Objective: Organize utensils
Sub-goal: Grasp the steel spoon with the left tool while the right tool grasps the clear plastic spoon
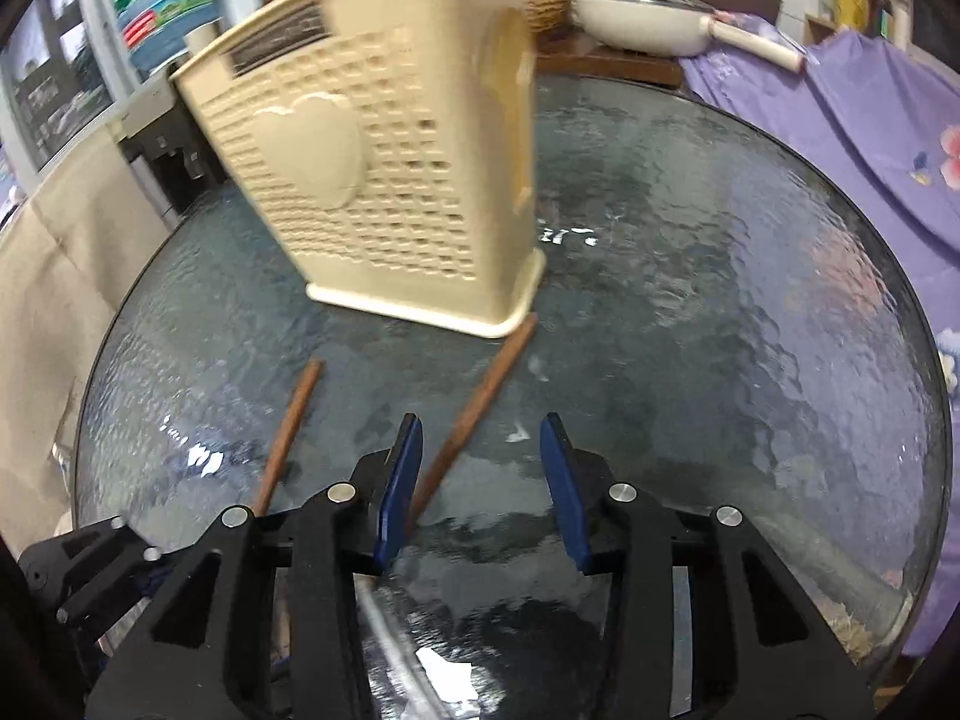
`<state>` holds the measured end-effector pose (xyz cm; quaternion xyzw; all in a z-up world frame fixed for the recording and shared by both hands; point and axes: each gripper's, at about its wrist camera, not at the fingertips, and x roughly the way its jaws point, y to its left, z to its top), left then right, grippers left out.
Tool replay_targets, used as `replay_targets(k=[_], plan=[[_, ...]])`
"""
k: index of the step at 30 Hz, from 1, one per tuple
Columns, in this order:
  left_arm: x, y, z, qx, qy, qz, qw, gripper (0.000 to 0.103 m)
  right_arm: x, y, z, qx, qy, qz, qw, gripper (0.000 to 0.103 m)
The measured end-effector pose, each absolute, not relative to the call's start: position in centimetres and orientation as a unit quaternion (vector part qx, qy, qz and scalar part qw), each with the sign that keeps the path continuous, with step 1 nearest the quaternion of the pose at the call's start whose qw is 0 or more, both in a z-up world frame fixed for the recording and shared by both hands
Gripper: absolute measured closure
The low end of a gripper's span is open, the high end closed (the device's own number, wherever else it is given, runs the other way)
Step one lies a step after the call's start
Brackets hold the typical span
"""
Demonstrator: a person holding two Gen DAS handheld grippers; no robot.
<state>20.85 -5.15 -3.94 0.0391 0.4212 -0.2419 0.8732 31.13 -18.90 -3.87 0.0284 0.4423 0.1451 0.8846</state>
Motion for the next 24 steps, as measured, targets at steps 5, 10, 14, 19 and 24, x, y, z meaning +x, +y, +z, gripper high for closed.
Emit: replay_targets(k=[5, 10, 14, 19, 24], plan=[[20.9, -5.7, -4.3, 0.046, 0.423, -0.238, 0.873, 0.067, 30.2, -18.7, -2.9, 0.006, 0.423, 0.142, 0.895, 0.061], [20.7, -5.6, -4.4, 0.040, 0.422, -0.239, 0.874, 0.068, 29.9, -19.1, -2.7, 0.003, 0.424, 0.141, 0.895, 0.061], [20.7, -5.4, -4.2, 0.030, 0.420, -0.237, 0.875, 0.068, 29.5, -18.9, -2.7, 0.000, 0.423, 0.148, 0.894, 0.061], [19.7, -4.2, -2.7, 0.019, 0.405, -0.239, 0.882, 0.068, 28.4, -18.0, -2.2, -0.028, 0.406, 0.161, 0.899, 0.061], [18.5, -1.9, -0.9, 0.019, 0.383, -0.226, 0.895, 0.068, 27.8, -16.8, -2.2, -0.056, 0.412, 0.212, 0.884, 0.062]])
